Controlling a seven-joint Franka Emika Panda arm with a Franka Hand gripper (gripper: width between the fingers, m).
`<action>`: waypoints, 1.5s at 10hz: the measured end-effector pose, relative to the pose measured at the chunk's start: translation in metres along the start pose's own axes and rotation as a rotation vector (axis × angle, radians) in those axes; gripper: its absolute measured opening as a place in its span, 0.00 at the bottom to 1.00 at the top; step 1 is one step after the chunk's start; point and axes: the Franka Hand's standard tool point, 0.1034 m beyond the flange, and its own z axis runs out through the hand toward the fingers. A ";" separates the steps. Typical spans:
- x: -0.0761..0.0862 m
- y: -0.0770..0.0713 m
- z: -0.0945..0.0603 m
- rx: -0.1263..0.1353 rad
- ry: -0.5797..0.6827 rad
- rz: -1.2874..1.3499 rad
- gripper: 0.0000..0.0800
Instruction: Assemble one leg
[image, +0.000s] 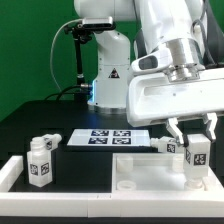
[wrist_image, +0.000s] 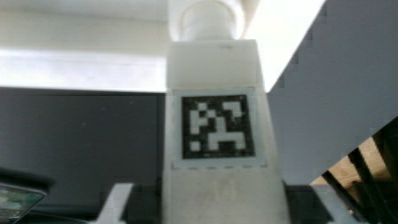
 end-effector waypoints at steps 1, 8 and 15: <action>-0.002 -0.001 0.000 -0.001 -0.004 0.004 0.36; -0.012 0.001 0.007 -0.005 -0.012 0.009 0.36; -0.006 -0.015 0.015 0.049 -0.333 0.041 0.80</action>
Offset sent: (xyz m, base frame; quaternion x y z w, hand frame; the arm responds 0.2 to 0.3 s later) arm -0.0058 -0.0019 -0.0092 -0.0042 0.0173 -0.0021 0.9998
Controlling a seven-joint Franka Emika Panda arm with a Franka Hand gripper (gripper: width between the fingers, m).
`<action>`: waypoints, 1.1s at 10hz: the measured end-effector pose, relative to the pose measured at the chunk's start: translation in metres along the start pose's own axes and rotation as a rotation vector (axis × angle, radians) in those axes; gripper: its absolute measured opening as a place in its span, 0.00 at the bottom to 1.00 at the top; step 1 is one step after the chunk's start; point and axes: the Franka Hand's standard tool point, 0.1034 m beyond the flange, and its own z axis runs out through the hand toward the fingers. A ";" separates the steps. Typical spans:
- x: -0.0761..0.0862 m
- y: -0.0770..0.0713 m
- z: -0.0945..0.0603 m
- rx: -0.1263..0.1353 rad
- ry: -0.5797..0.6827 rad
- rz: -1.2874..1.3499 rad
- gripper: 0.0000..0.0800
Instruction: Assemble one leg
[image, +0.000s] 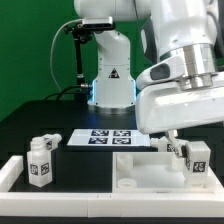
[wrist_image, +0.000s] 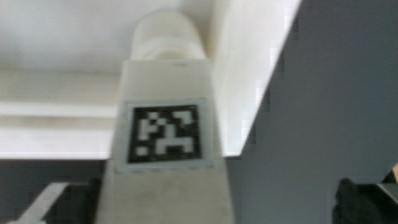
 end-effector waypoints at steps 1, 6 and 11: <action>-0.001 -0.001 0.001 0.011 -0.078 0.002 0.80; 0.002 0.022 0.007 0.038 -0.362 0.027 0.81; 0.000 0.019 0.007 0.029 -0.372 0.104 0.78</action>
Offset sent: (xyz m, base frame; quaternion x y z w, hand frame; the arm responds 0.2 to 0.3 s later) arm 0.0193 -0.0294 -0.0060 0.0083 -0.2015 -0.0126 0.9794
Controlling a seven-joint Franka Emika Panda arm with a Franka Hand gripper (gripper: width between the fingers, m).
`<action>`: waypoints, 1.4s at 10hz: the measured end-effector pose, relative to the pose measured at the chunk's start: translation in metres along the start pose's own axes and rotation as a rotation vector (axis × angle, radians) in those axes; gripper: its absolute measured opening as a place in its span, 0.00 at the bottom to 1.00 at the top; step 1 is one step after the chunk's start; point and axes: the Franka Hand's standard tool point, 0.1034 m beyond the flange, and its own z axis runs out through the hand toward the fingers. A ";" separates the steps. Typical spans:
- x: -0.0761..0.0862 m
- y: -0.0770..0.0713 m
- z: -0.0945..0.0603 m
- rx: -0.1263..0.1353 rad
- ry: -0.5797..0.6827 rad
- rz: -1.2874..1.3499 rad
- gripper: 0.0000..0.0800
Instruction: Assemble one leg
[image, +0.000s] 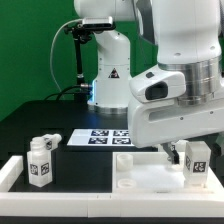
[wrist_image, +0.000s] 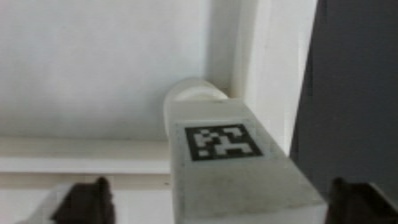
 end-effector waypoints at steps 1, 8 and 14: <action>0.000 -0.001 0.000 0.000 0.000 0.083 0.55; -0.007 -0.005 0.003 0.057 0.088 0.973 0.36; -0.006 -0.004 0.005 0.122 0.075 1.017 0.63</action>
Offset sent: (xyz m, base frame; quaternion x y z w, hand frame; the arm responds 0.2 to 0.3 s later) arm 0.0000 0.0000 0.0000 0.0000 0.0000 0.1938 0.9810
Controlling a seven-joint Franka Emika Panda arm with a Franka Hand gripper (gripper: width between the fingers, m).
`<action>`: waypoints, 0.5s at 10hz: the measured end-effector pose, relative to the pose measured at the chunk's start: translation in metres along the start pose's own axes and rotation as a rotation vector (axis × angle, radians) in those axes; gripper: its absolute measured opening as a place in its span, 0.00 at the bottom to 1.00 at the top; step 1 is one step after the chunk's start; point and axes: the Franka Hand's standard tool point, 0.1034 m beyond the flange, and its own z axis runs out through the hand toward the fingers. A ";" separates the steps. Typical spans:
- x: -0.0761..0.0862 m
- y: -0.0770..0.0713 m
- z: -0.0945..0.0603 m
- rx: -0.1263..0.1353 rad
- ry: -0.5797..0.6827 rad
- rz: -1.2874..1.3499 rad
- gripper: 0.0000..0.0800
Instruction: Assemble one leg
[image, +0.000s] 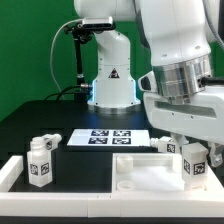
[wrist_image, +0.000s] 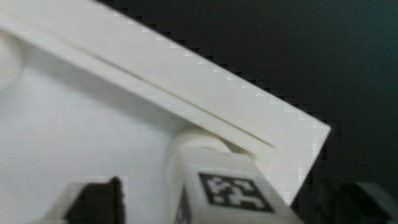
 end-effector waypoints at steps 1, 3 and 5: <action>0.005 0.001 -0.001 -0.002 0.007 -0.217 0.77; 0.000 -0.002 -0.002 -0.048 0.037 -0.574 0.80; 0.004 0.000 -0.002 -0.050 0.034 -0.699 0.81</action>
Offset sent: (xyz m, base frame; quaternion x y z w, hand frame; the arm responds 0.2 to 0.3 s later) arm 0.0000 0.0000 0.0000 0.0000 0.0000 -0.2571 0.9664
